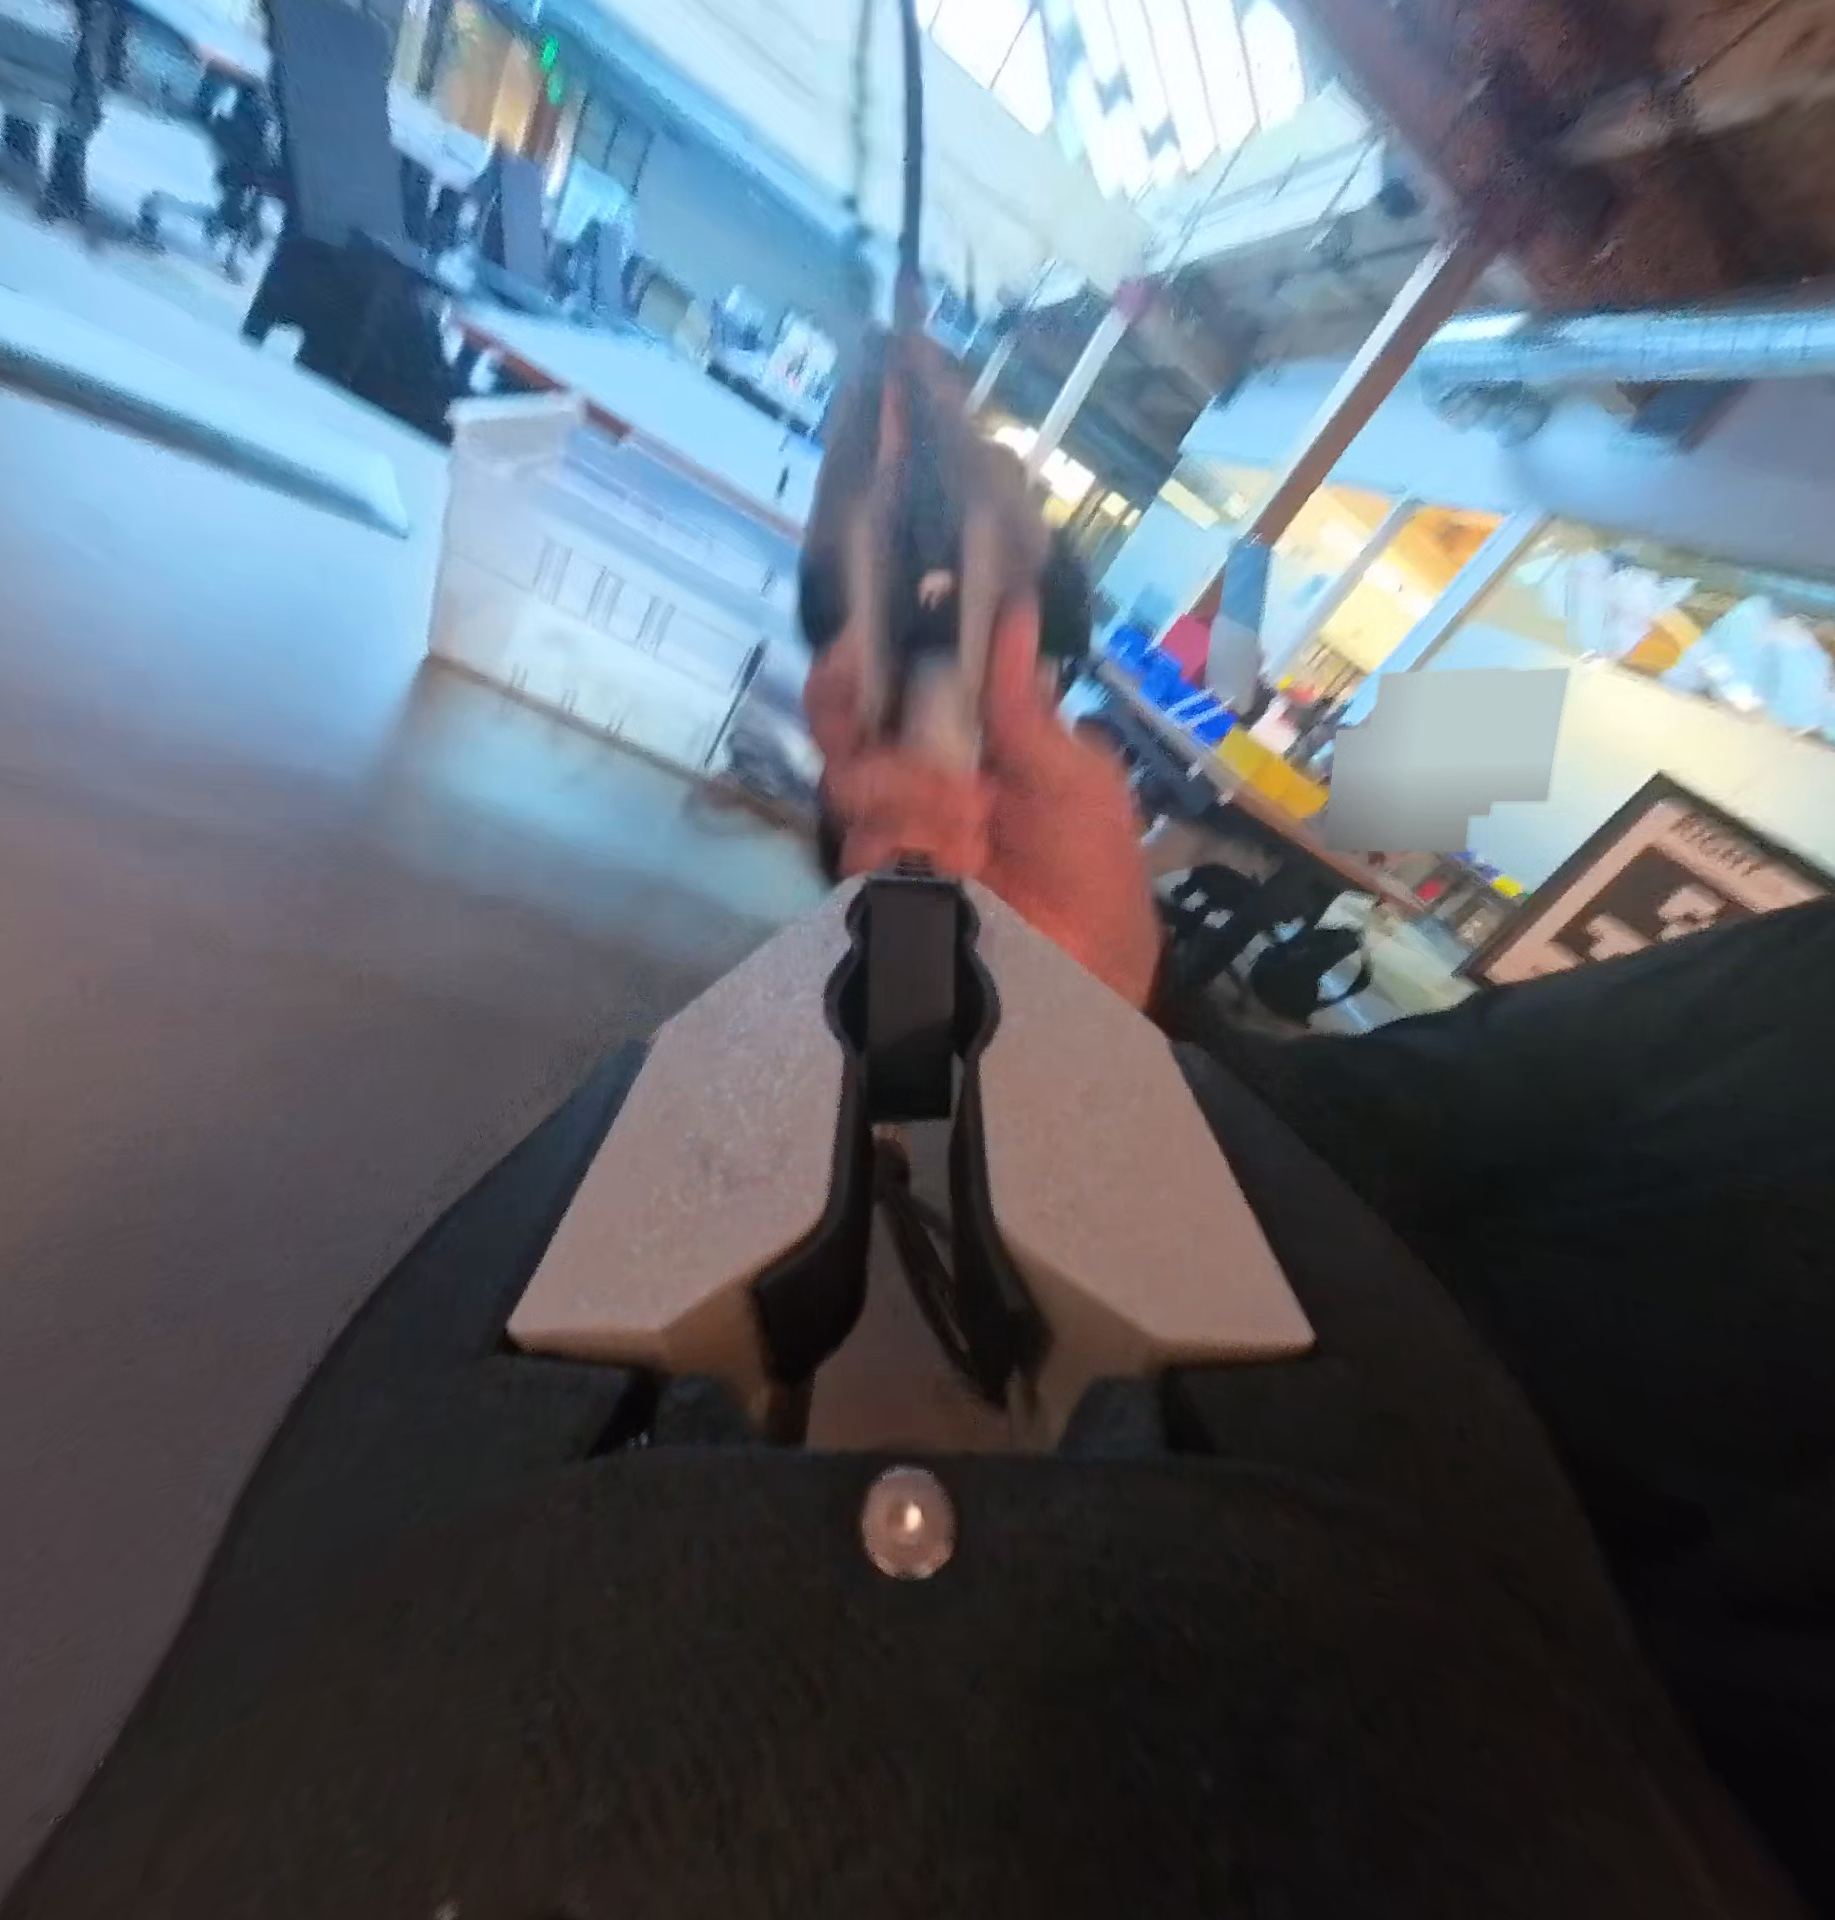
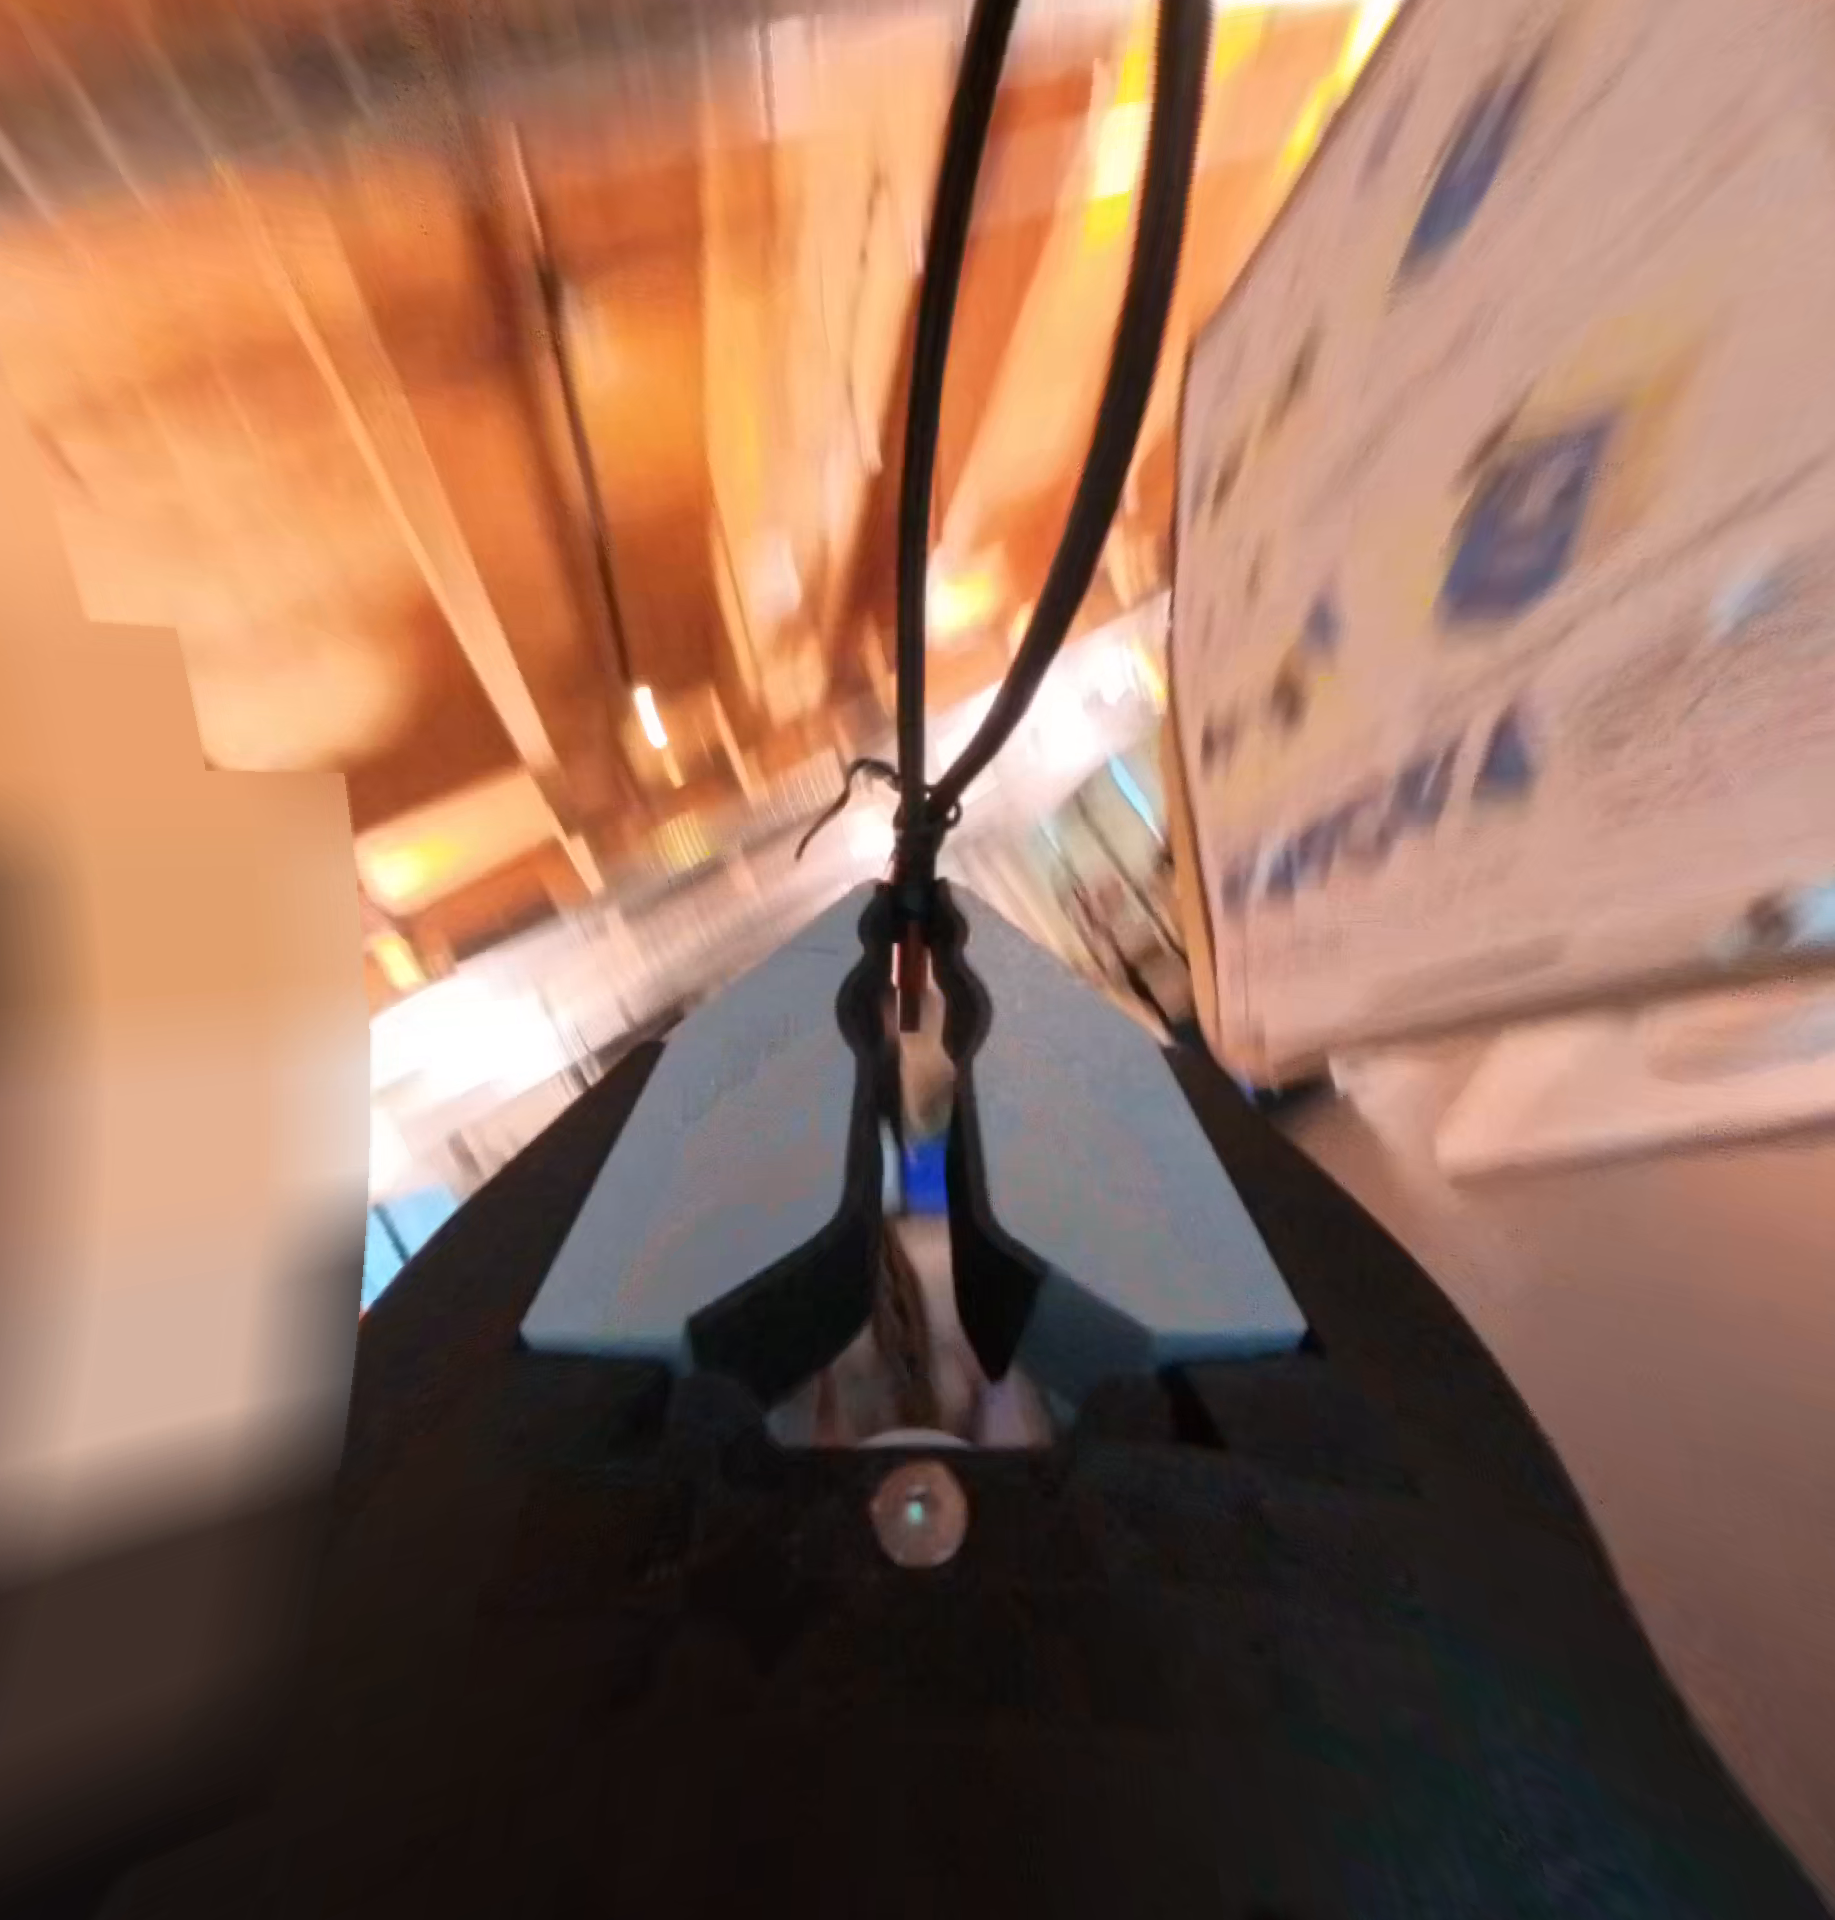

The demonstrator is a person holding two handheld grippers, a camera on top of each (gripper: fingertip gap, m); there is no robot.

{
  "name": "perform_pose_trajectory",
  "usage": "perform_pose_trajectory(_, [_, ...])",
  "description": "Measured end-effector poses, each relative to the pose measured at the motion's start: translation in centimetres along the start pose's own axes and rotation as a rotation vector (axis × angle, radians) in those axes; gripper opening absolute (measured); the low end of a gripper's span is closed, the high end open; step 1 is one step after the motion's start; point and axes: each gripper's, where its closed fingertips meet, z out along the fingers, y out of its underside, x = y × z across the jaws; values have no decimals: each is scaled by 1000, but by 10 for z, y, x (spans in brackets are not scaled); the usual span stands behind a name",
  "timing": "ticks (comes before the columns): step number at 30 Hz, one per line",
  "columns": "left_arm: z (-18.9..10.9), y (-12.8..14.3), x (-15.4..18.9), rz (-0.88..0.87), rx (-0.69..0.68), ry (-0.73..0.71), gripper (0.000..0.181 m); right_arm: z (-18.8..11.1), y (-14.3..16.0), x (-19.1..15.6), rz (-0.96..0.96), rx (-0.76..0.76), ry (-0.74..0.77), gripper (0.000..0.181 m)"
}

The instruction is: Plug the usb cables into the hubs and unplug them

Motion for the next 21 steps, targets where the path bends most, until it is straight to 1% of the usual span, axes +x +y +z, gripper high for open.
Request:
perform_pose_trajectory(1, [-3, 6, -8, -4, -19, -36, 9, -13, -34, -1, 28, 95, -43, 1])
perform_pose_trajectory(2, [-6, 5, -14, -39, 7, -45, 9, -24, -61, -5, 6, 124, -80, 1])
perform_pose_trajectory(3, [-8, 1, -17, -74, 30, -26, 9, -21, -60, -16, -39, 14, -111, 2])
perform_pose_trajectory(4, [-9, -2, -18, -78, 35, -19, 9, -15, -41, -27, -83, -154, -112, 2])
perform_pose_trajectory(6, [-8, -7, -17, 8, 49, -44, 9, -14, 11, -41, -264, -482, -12, 3])
perform_pose_trajectory(7, [-6, -5, -14, 39, 28, -43, 8, -20, 24, -43, -377, -589, 55, 3])
perform_pose_trajectory(8, [-4, -2, -13, 52, 7, -42, 8, -28, 24, -46, -478, -645, 113, 3])
perform_pose_trajectory(9, [-1, -1, -11, 60, 0, -40, 8, -35, 13, -49, -562, -659, 175, 3])
perform_pose_trajectory(11, [3, 0, -5, 69, 0, -22, 8, -53, -31, -52, -671, -621, 314, 3])
perform_pose_trajectory(12, [4, -1, -3, 73, 3, -10, 8, -65, -55, -53, -688, -605, 370, 3])
perform_pose_trajectory(14, [6, -2, 0, 77, 11, 2, 8, -92, -96, -53, -658, -603, 466, 3])
perform_pose_trajectory(16, [7, -2, 0, 64, 11, 4, 8, -125, -123, -43, -618, -647, 592, 3])
perform_pose_trajectory(18, [7, -1, 1, 45, 6, 18, 8, -163, -136, -25, -568, -732, 750, 3])
perform_pose_trajectory(21, [11, 2, 3, 54, -11, 22, 9, -214, -128, 1, -407, -893, 905, 4])
